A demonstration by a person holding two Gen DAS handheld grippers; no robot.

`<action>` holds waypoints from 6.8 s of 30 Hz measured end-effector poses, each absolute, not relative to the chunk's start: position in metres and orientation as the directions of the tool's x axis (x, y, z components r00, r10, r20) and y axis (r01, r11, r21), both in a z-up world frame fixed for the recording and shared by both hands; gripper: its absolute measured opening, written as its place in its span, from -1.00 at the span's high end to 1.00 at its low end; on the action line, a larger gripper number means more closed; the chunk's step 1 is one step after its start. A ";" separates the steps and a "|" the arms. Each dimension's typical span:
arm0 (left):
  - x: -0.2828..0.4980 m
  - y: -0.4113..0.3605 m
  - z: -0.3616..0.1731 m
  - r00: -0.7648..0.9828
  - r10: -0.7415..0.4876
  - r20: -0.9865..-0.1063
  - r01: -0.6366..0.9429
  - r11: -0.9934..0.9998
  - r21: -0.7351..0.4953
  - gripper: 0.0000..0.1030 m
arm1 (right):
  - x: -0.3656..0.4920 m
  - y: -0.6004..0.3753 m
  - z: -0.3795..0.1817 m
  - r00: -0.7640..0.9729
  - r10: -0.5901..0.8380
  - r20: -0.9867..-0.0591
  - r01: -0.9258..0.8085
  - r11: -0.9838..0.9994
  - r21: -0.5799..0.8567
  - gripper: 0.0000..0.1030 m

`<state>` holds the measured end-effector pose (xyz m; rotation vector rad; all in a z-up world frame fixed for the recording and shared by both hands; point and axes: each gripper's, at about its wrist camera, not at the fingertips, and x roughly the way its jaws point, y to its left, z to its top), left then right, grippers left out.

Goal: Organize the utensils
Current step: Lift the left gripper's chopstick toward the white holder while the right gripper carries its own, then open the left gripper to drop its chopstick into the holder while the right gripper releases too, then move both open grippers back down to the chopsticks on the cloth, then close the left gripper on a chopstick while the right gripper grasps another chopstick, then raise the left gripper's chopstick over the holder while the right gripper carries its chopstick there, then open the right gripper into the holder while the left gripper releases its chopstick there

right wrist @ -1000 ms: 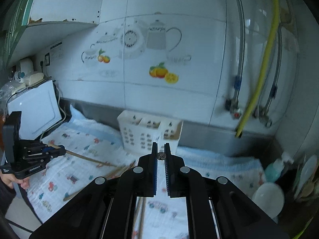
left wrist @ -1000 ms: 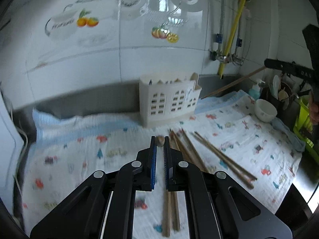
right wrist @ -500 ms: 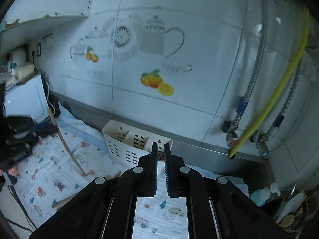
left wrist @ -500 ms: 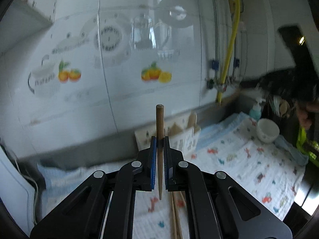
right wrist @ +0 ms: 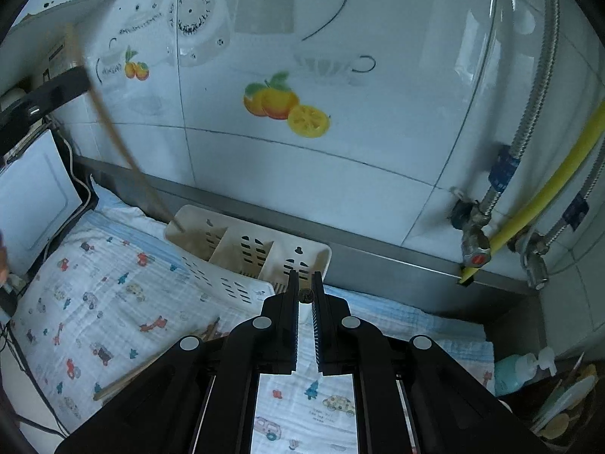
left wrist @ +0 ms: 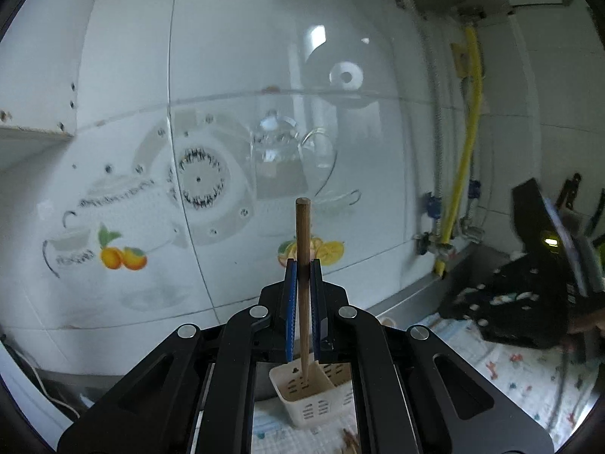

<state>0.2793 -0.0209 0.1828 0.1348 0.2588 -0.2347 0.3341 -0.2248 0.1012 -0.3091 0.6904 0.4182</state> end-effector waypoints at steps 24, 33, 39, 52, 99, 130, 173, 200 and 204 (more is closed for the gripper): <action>0.250 0.011 0.138 0.896 -0.220 -0.385 0.241 0.970 0.007 0.68 | 0.257 -0.249 0.106 0.747 0.371 -0.552 -0.487 0.870 -0.075 0.61; 0.170 0.018 0.073 0.841 -0.242 -0.483 0.267 0.964 -0.019 0.59 | 0.169 -0.258 0.066 0.747 0.419 -0.516 -0.510 0.859 -0.042 0.54; 0.130 0.023 0.010 0.767 -0.257 -0.589 0.272 0.960 -0.065 0.59 | 0.131 -0.262 0.029 0.759 0.403 -0.511 -0.491 0.870 -0.043 0.44; 0.102 0.032 -0.079 0.649 -0.251 -0.718 0.242 0.963 -0.118 0.59 | 0.103 -0.265 -0.036 0.753 0.368 -0.546 -0.437 0.899 0.004 0.44; 0.109 0.034 -0.107 0.666 -0.175 -0.725 0.169 0.982 -0.082 0.69 | 0.131 -0.264 -0.134 0.687 0.230 -0.689 -0.367 0.929 -0.056 0.86; 0.116 0.031 -0.032 0.766 -0.289 -0.574 0.252 0.957 -0.145 0.89 | 0.136 -0.270 0.024 0.789 0.385 -0.480 -0.450 0.893 -0.023 0.87; 0.238 0.003 0.174 0.921 -0.283 -0.267 0.301 0.953 0.029 0.90 | 0.309 -0.228 0.129 0.816 0.316 -0.485 -0.409 0.907 -0.098 0.88; 0.313 0.007 0.127 0.897 -0.255 -0.362 0.242 0.967 -0.082 0.70 | 0.240 -0.249 0.095 0.811 0.378 -0.446 -0.459 0.884 -0.086 0.74; 0.295 0.011 0.127 0.898 -0.259 -0.357 0.246 0.966 -0.081 0.31 | 0.210 -0.252 0.077 0.789 0.420 -0.449 -0.489 0.871 -0.045 0.74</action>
